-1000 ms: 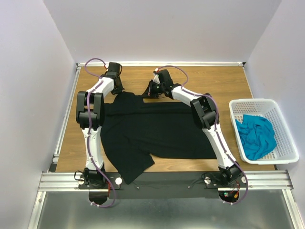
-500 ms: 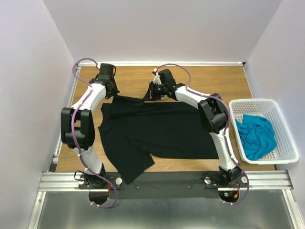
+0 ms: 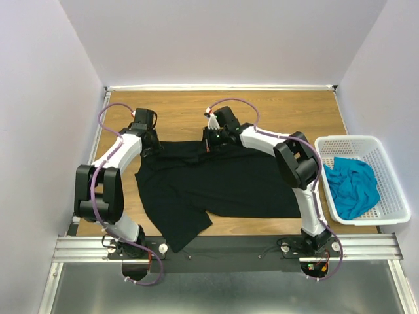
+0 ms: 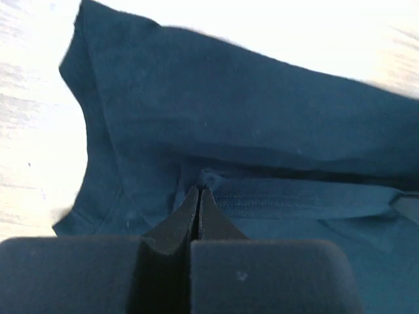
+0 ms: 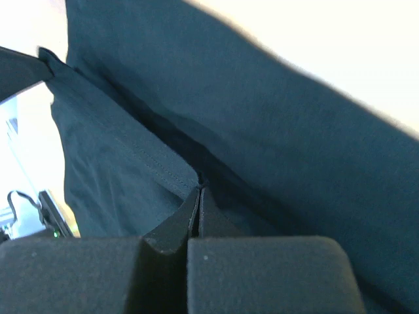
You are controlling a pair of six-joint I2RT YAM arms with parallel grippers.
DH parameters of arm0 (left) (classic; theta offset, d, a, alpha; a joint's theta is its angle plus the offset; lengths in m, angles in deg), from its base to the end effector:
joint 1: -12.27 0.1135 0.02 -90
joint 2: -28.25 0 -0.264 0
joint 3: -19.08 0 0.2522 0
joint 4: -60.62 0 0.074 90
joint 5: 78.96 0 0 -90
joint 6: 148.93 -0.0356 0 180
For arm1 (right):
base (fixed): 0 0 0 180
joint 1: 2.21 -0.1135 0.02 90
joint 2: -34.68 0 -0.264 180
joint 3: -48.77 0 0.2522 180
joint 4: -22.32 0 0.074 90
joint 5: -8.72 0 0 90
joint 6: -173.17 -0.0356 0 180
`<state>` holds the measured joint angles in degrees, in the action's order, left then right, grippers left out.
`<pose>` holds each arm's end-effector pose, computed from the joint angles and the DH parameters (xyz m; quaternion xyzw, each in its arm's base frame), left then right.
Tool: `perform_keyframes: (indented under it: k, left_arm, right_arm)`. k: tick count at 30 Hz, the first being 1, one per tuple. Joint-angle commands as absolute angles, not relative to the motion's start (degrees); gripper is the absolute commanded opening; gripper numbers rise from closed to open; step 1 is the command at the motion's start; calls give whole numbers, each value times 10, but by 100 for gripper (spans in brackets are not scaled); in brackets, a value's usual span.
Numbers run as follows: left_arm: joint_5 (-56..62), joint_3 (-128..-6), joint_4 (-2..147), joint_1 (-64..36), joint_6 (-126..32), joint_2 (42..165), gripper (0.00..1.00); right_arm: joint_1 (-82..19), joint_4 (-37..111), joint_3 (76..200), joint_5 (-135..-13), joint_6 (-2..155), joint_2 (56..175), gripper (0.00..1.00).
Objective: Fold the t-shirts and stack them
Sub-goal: Fold the tshirt
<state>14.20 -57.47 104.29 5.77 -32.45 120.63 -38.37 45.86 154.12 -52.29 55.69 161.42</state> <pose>0.3273 -0.0353 0.2141 -0.1744 0.9485 -0.0491 0.2597 0.3832 0.3014 0.1588 -0.1633 0.8844 0.3921 0.1934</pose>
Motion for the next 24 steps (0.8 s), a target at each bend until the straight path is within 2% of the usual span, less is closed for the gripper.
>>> perform_keyframes:
  k: [1,12,21,24]
  left_arm:
    - [113,-545,1050,57,-320,1170,0]
    - [33,-500,1082,51,-326,1114,0]
    - [23,-459,1133,37,-325,1054,1]
    - [21,-434,1137,37,-321,1037,1]
  right_arm:
    - [-392,476,1506,-512,577,1576,1]
    - [-397,493,1463,-486,594,1548,1]
    - [-402,517,1448,-457,609,1533,2]
    - [-405,525,1442,-440,618,1530,6]
